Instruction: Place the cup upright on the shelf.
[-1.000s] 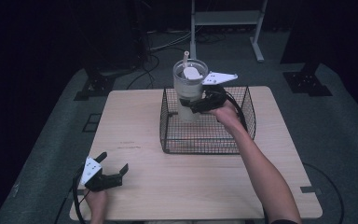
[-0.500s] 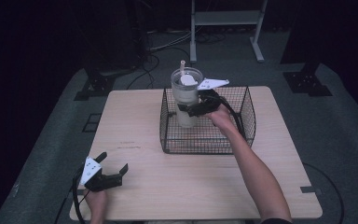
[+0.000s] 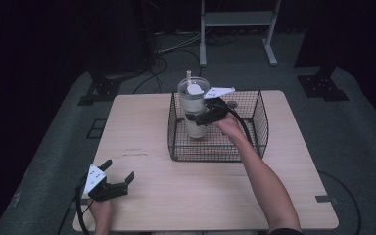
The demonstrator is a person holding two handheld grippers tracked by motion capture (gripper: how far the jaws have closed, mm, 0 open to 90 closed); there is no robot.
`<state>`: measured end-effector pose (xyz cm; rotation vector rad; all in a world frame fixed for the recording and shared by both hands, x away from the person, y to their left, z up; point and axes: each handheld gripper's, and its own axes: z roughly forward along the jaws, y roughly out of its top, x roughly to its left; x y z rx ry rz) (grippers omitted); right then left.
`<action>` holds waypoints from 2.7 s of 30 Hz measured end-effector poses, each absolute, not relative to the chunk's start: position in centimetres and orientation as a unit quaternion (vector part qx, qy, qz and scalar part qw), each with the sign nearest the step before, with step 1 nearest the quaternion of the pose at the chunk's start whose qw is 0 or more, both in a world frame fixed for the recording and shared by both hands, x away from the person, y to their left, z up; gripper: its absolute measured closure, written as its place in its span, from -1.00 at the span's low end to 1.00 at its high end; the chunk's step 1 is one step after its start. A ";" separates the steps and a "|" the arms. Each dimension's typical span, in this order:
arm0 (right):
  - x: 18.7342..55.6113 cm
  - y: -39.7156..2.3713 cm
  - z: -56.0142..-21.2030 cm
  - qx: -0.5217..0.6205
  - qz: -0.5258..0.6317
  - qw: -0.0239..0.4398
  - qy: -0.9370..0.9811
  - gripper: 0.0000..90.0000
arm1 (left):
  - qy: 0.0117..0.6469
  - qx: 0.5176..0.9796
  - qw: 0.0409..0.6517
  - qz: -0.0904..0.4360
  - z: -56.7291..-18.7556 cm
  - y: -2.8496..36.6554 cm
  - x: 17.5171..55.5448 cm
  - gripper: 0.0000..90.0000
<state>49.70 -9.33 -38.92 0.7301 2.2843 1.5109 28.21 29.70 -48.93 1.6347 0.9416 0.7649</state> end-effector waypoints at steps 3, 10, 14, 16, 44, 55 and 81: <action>49.8 -9.3 -39.3 0.255 0.521 0.146 0.801 -0.80 | 0.393 0.683 0.526 0.320 -48.9 29.7 28.2 -1.00; 50.2 -9.2 -39.9 0.255 0.512 0.137 0.809 -0.80 | 0.393 0.682 0.527 0.321 -49.0 29.7 28.2 -1.00; 50.4 -9.0 -40.4 0.254 0.494 0.139 0.820 -0.80 | 0.394 0.680 0.530 0.319 -49.0 29.7 28.2 -1.00; 50.5 -9.0 -40.6 0.254 0.492 0.137 0.821 -0.80 | 0.394 0.680 0.530 0.319 -49.0 29.7 28.2 -1.00; 50.5 -9.4 -41.9 0.228 0.497 0.130 0.827 -0.80 | 0.395 0.679 0.531 0.318 -49.0 29.8 28.1 -1.00; 50.3 -9.8 -41.9 0.221 0.498 0.132 0.828 -0.81 | 0.395 0.679 0.531 0.318 -49.0 29.8 28.1 -1.00; 49.9 -11.0 -41.6 0.221 0.483 0.137 0.836 -0.81 | 0.394 0.680 0.530 0.319 -49.0 29.7 28.2 -1.00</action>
